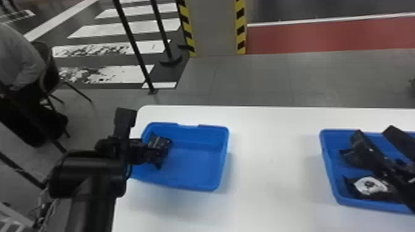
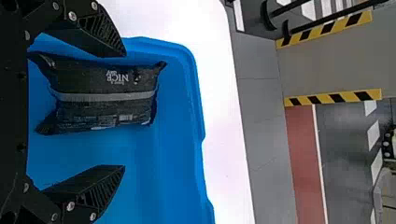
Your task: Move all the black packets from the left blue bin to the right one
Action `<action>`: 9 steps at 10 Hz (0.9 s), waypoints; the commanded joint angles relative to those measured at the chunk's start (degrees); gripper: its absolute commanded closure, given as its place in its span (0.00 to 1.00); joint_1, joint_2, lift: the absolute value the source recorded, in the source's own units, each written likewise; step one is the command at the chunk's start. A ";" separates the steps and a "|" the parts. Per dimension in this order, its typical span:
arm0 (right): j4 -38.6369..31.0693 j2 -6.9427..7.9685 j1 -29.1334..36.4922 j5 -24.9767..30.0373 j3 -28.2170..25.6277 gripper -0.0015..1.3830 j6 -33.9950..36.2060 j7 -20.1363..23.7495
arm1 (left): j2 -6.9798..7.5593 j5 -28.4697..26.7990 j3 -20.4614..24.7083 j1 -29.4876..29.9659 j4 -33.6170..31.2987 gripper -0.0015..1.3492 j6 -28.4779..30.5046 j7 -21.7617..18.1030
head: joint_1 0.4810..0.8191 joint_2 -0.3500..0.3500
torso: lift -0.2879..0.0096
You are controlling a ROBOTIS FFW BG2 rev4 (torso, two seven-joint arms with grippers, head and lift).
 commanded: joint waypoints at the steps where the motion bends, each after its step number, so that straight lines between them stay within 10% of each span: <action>1: 0.05 0.05 -0.03 -0.10 0.00 0.18 0.03 0.00 | 0.31 -0.01 -0.58 -1.21 2.07 0.15 0.83 -0.09 | 0.63 0.83 | 0.60; 9: 0.61 0.05 -0.45 -0.72 0.00 0.18 1.57 0.62 | 0.84 -2.56 -2.87 -3.46 4.18 0.35 8.56 0.00 | 0.63 0.84 | 0.60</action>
